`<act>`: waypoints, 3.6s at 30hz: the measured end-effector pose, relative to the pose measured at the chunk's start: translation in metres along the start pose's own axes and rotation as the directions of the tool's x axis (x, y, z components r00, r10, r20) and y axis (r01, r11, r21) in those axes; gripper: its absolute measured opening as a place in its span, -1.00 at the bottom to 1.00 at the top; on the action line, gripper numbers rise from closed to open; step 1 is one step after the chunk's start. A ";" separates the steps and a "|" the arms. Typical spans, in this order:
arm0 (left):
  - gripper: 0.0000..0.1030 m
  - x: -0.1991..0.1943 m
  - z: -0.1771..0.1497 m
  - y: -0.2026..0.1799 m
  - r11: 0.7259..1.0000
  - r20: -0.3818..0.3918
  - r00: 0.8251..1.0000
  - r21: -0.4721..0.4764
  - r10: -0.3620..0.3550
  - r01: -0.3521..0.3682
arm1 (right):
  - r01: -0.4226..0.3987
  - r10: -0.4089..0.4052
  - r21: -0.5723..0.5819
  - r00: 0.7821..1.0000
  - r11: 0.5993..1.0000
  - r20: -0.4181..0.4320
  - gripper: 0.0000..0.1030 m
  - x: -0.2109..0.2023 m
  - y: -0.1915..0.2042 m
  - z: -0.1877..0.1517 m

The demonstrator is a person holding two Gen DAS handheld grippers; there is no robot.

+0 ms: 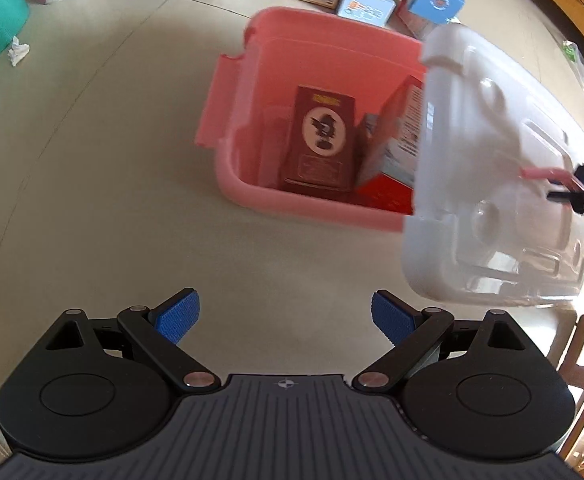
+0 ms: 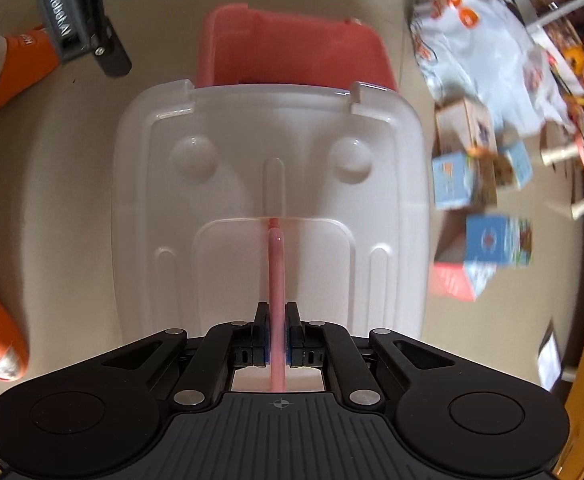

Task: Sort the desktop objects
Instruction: 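Lift the white lid by its handle with the right gripper over the bin, then lower the white lid onto the pink bin rim with the right gripper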

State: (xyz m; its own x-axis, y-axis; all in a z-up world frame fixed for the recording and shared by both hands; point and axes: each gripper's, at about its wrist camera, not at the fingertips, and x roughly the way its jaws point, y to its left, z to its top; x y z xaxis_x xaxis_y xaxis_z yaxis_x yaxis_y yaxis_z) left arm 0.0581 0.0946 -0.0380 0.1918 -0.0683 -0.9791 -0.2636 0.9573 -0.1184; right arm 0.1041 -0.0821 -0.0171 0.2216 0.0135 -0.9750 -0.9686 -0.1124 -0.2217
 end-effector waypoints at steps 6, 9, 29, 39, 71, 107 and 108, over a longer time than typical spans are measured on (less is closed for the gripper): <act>0.85 -0.002 0.013 0.016 0.997 0.010 1.000 -0.082 -0.010 0.011 | -0.005 0.004 -0.072 1.000 0.997 -0.001 -0.90 0.018 -0.021 0.048; 0.85 -0.003 0.018 0.019 0.997 0.017 1.000 -0.073 -0.005 0.007 | -0.008 0.009 -0.079 1.000 0.997 0.010 -0.89 0.022 -0.032 0.066; 0.85 0.012 0.035 0.044 0.992 -0.008 0.999 -0.124 0.031 -0.032 | -0.064 0.066 -0.125 0.998 0.990 0.016 -0.87 0.055 -0.059 0.118; 0.86 0.013 0.037 0.035 0.994 0.002 0.999 -0.101 0.040 -0.040 | -0.136 0.136 -0.005 0.991 0.991 -0.010 -0.80 0.055 -0.055 0.116; 0.86 0.008 0.054 0.009 0.989 0.097 0.990 0.090 0.105 -0.114 | -0.092 0.086 0.136 0.995 0.986 0.053 -0.75 0.052 -0.060 0.100; 0.91 -0.006 0.061 -0.008 0.956 0.167 0.984 0.272 0.068 -0.112 | -0.076 0.069 0.050 0.989 0.996 0.128 -0.38 0.027 -0.058 0.097; 0.91 -0.005 0.062 -0.010 0.956 0.164 0.984 0.271 0.067 -0.111 | -0.079 0.071 0.054 0.989 0.995 0.130 -0.38 0.027 -0.057 0.092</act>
State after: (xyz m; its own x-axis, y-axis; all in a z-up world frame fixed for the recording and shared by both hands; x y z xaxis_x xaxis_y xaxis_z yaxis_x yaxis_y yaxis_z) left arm 0.1180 0.1026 -0.0216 0.3263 0.0435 -0.9443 -0.0171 0.9991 0.0401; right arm 0.1547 0.0161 -0.0325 0.1356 0.1346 -0.9816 -0.9877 -0.0598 -0.1447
